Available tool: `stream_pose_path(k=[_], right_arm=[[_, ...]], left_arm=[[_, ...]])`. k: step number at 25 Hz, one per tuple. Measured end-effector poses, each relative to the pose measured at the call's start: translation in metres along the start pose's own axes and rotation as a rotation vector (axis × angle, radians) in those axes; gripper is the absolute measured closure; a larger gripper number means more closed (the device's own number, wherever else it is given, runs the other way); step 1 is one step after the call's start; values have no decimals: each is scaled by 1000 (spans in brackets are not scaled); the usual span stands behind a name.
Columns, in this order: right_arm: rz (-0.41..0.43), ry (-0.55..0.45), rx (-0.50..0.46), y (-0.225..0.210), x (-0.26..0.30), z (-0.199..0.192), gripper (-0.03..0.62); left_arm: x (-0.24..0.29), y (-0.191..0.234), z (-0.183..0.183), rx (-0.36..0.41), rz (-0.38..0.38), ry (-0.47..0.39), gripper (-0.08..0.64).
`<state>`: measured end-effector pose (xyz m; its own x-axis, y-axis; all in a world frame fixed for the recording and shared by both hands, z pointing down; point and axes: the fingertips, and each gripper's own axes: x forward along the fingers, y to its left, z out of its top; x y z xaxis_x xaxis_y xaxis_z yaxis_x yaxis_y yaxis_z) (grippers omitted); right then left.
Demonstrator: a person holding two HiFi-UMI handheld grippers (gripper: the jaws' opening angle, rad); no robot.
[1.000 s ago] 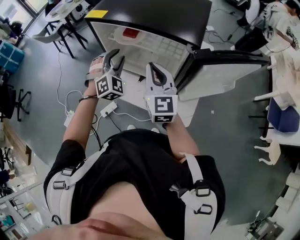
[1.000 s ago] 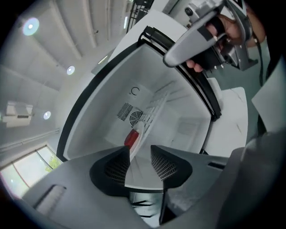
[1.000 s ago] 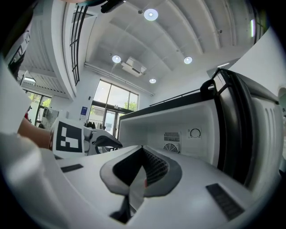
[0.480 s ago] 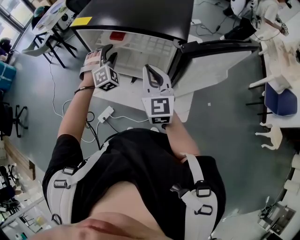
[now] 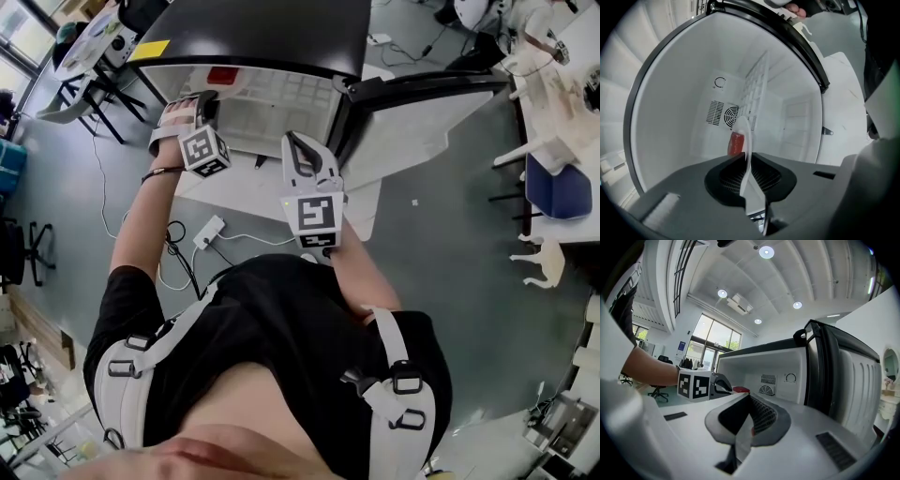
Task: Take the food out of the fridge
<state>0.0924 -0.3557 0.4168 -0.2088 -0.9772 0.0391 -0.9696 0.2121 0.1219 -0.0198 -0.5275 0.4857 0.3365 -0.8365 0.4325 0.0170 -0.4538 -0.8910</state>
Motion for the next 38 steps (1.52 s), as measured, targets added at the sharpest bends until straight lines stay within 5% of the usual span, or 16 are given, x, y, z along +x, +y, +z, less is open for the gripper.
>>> stream_pose_path(k=[4,10,15,24,38], right_arm=[[10,1,0,3,0,-1,586],[28,0,2,8,1,-1,585],[36,1,10,10,2,-2,586],[87,-20,37,21,7,0,586],[131,-163,61,49,24,30,586]], left_arm=[[-7,-6,2,62,-8,9,529],[-20,0,3,118,108,4,543],[-28,-5,-2,136,126,20,543],[-65,0,-3,125,224,12,543],[-159,-16,-18,83,277,16,543]])
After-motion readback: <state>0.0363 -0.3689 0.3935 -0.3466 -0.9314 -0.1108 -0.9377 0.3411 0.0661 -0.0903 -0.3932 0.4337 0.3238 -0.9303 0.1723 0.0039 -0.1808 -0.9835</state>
